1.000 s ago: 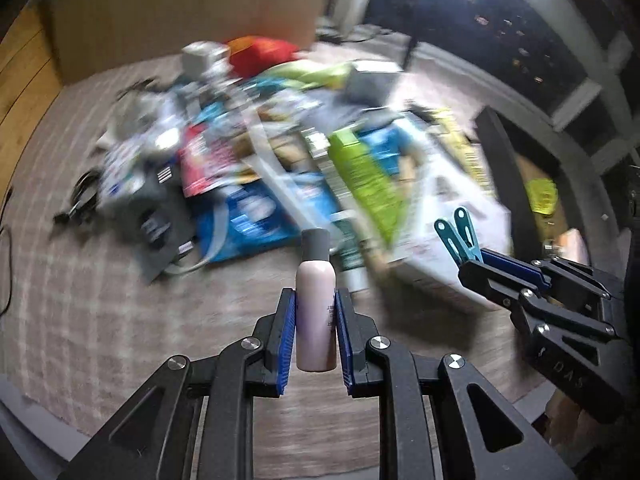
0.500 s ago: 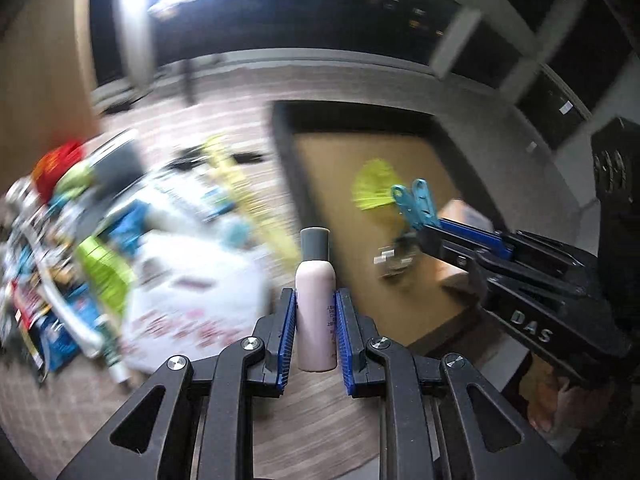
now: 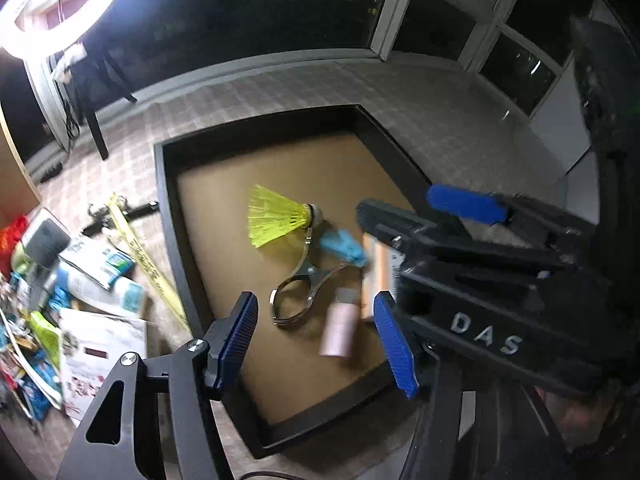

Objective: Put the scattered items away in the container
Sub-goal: 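Carry the pink bottle and clothespin over the tray and open both grippers, then grasp the white printed box with both grippers from its sides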

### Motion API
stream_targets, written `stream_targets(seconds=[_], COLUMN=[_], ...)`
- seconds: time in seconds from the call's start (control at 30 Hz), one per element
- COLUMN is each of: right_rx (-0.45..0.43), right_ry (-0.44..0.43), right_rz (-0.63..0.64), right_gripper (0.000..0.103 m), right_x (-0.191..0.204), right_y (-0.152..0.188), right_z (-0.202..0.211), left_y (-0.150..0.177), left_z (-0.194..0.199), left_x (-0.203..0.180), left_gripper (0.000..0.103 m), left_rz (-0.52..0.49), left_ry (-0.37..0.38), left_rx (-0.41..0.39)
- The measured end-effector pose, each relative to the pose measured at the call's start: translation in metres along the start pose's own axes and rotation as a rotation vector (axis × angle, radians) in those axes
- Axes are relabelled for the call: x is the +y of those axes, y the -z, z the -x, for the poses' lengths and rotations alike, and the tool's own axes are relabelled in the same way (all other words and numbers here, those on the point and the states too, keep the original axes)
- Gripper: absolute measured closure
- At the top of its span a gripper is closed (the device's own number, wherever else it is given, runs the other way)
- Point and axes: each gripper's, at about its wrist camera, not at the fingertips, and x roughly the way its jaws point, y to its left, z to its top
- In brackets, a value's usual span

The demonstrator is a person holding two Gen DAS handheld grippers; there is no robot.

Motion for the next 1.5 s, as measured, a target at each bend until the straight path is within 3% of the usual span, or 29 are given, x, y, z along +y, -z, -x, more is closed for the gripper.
stream_targets(seconds=[0.2,0.5,0.73,0.9,1.07,1.23,1.5], right_rx=[0.013,0.031,0.055,0.107,0.155,0.189,0.262], right_ry=[-0.011,-0.037,-0.161,-0.224,-0.231,-0.197,-0.226], right_rz=[-0.009,0.045,0.086,0.097,0.09,0.078,-0.028], right_gripper=[0.041,0.041,0.041,0.041,0.042,0.047,0.053], right_x=[0.009,0.053,0.11,0.157,0.185,0.194,0.188], right_y=[0.0,0.009,0.022,0.037,0.053,0.062,0.068], right_z=[-0.008,-0.019,-0.026,-0.041,-0.057,-0.069,-0.09], left_y=[0.0,0.023,0.053,0.075,0.09,0.096,0.097], left_z=[0.003,0.016,0.031,0.036,0.029,0.021,0.006], left_x=[0.023,0.106,0.183,0.216,0.23,0.236,0.236], left_gripper=[0.044,0.043,0.043,0.043,0.043,0.044,0.044], left_rz=[0.051,0.16,0.273,0.274,0.242,0.221,0.163], left_ry=[-0.054,-0.147,-0.202,-0.211,-0.176,-0.147,-0.093], left_rx=[0.014,0.034,0.057,0.072,0.108,0.125,0.157])
